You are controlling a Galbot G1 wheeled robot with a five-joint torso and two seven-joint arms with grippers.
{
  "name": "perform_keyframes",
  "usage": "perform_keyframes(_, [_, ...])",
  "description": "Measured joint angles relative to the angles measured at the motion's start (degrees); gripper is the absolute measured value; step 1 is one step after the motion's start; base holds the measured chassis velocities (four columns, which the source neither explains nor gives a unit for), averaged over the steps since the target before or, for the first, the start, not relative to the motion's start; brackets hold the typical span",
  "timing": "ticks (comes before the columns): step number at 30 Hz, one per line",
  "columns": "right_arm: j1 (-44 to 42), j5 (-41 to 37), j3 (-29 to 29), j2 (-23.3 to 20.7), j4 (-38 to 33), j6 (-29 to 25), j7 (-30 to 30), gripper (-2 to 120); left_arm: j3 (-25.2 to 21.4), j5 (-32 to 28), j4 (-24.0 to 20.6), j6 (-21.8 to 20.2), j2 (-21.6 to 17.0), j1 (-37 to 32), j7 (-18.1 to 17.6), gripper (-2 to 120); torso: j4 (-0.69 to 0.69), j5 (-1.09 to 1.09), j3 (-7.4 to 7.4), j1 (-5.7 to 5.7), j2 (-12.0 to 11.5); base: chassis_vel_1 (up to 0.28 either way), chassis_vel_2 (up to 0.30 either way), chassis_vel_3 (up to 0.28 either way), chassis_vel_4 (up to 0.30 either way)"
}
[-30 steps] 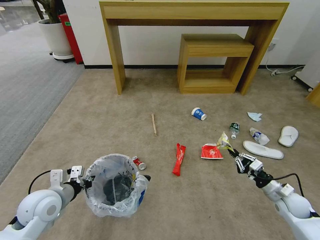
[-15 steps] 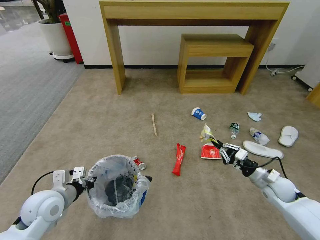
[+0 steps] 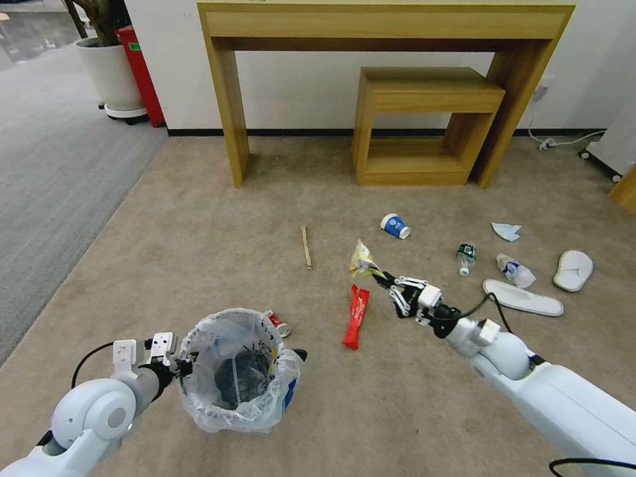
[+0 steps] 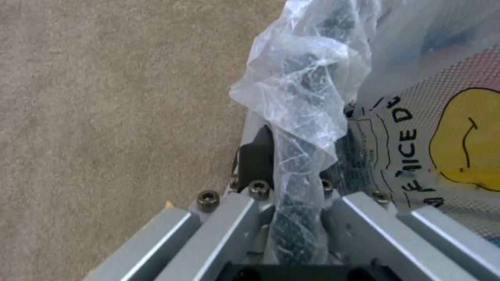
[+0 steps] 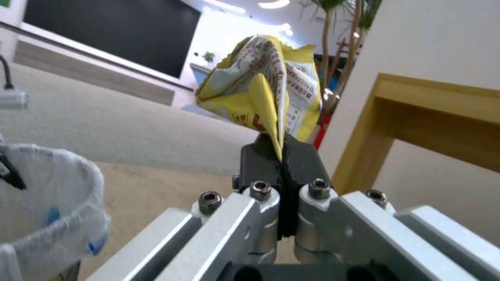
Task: Pick up the trash bin and place the garbage on the floor into it.
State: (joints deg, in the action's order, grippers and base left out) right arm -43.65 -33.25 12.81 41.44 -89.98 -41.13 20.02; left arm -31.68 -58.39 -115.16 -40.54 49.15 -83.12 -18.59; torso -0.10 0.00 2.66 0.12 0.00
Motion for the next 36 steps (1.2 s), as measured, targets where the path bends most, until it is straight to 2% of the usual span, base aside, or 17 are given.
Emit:
perform_keyframes(8, [5.0, -0.1, 7.2, 0.1, -1.1, 0.1, -1.5, 0, 1.0, -0.2, 0.9, 0.2, -0.3, 1.3, 0.1, 0, -0.01, -0.01, 0.0, 0.0, 0.0, 0.0, 0.0, 0.0, 0.0])
perform_keyframes(22, [13.4, -0.9, 19.2, 3.2, -1.5, 0.3, -2.6, 0, 2.0, 0.6, 2.2, 0.7, 0.8, 2.1, 0.8, 0, 0.0, 0.01, -0.01, 0.0, 0.0, 0.0, 0.0, 0.0, 0.0])
perform_keyframes(36, [16.6, -0.7, 26.6, 6.1, -1.6, 0.3, -3.5, 0, 2.4, 0.7, 3.0, 0.9, 0.9, 3.0, 1.2, 0, 0.0, -0.01, -0.01, 0.0, 0.0, 0.0, 0.0, 0.0, 0.0])
